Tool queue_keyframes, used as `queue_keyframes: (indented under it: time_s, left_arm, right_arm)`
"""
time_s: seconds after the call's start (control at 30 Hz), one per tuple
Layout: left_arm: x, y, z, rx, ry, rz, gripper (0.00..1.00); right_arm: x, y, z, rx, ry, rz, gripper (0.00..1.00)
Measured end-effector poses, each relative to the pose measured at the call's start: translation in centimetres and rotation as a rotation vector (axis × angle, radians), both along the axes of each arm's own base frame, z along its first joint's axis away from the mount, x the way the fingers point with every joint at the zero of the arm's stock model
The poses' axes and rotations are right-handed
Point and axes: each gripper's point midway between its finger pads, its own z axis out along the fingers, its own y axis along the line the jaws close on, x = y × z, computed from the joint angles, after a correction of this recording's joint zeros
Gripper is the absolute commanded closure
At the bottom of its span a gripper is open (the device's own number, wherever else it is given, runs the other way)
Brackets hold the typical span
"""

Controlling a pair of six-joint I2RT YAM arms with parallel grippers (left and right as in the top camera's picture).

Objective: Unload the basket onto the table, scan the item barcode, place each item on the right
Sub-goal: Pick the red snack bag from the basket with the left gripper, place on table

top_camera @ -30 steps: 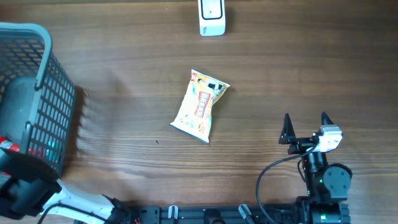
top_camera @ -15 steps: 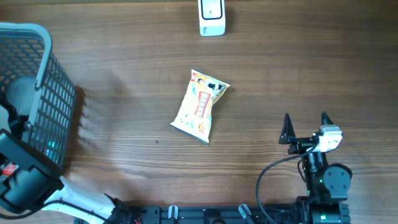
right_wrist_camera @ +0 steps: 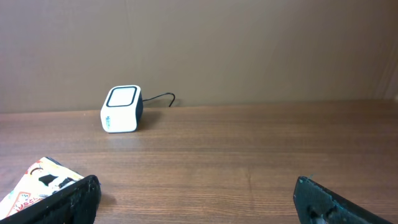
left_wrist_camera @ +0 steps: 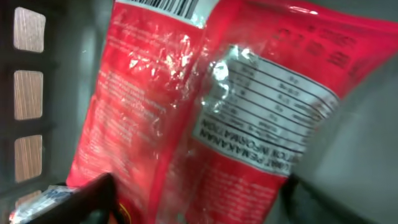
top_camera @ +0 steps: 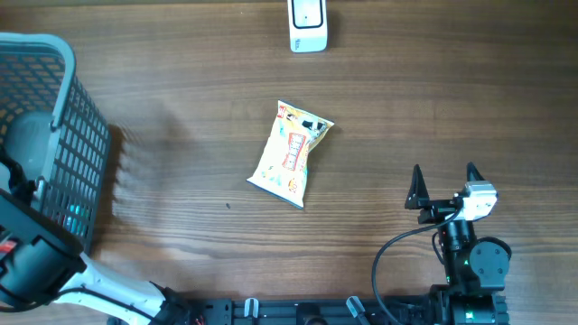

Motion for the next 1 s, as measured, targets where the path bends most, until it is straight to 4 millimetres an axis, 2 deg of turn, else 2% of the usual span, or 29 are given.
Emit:
queue_keyframes:
  time_s: [0.07, 0.13, 0.2, 0.3, 0.37, 0.47, 0.53, 0.57, 0.6, 0.63, 0.7, 0.73, 0.77, 0.8, 0.83, 0.87, 0.9, 0.97, 1.0]
  left_arm:
    - [-0.1, -0.1, -0.1, -0.007, 0.008, -0.009, 0.84]
    - [-0.4, 0.0, 0.0, -0.002, 0.029, -0.015, 0.87]
    - [-0.6, 0.1, 0.7, 0.0, 0.041, -0.013, 0.96]
    - [-0.9, -0.2, 1.7, -0.019, 0.061, -0.015, 0.96]
    - [-0.4, -0.5, 4.4, -0.032, 0.025, -0.017, 0.96]
    - [0.4, 0.3, 11.0, 0.091, -0.092, -0.018, 0.96]
    - [0.4, 0.2, 16.7, 0.216, -0.206, -0.019, 0.96]
    - [0.1, -0.2, 20.1, 0.295, -0.281, -0.02, 0.96]
    - [0.1, -0.6, 22.1, 0.341, -0.341, -0.025, 0.96]
    - [0.3, -1.3, 25.0, 0.404, -0.435, -0.039, 0.96]
    - [1.3, -3.2, 29.9, 0.489, -0.63, -0.096, 0.96]
    - [2.4, -5.5, 33.9, 0.538, -0.805, -0.169, 0.96]
    - [3.2, -7.9, 36.5, 0.543, -0.934, -0.232, 0.96]
    - [4.2, -10.6, 38.7, 0.528, -1.057, -0.305, 0.96]
    - [5.1, -13.2, 40.0, 0.485, -1.147, -0.377, 0.96]
    - [6.3, -15.8, 40.6, 0.416, -1.213, -0.455, 0.96]
    - [8.1, -20.1, 41.0, 0.29, -1.293, -0.587, 0.96]
    - [11.1, -27.5, 40.1, 0.063, -1.332, -0.797, 0.96]
    - [12.6, -31.4, 38.9, -0.051, -1.312, -0.9, 0.96]
  right_arm:
    - [0.0, 0.0, 0.0, 0.0, 0.0, 0.0, 0.0]
    - [0.0, 0.0, 0.0, 0.0, 0.0, 0.0, 0.0]
    - [0.0, 0.0, 0.0, 0.0, 0.0, 0.0, 0.0]
    - [0.0, 0.0, 0.0, 0.0, 0.0, 0.0, 0.0]
    - [0.0, 0.0, 0.0, 0.0, 0.0, 0.0, 0.0]
    - [0.0, 0.0, 0.0, 0.0, 0.0, 0.0, 0.0]
    - [0.0, 0.0, 0.0, 0.0, 0.0, 0.0, 0.0]
    - [0.0, 0.0, 0.0, 0.0, 0.0, 0.0, 0.0]
    - [0.0, 0.0, 0.0, 0.0, 0.0, 0.0, 0.0]
    - [0.0, 0.0, 0.0, 0.0, 0.0, 0.0, 0.0]
    - [0.0, 0.0, 0.0, 0.0, 0.0, 0.0, 0.0]
    - [0.0, 0.0, 0.0, 0.0, 0.0, 0.0, 0.0]
    - [0.0, 0.0, 0.0, 0.0, 0.0, 0.0, 0.0]
    - [0.0, 0.0, 0.0, 0.0, 0.0, 0.0, 0.0]
    - [0.0, 0.0, 0.0, 0.0, 0.0, 0.0, 0.0]
    - [0.0, 0.0, 0.0, 0.0, 0.0, 0.0, 0.0]
    - [0.0, 0.0, 0.0, 0.0, 0.0, 0.0, 0.0]
    - [0.0, 0.0, 0.0, 0.0, 0.0, 0.0, 0.0]
    - [0.0, 0.0, 0.0, 0.0, 0.0, -0.001, 0.0]
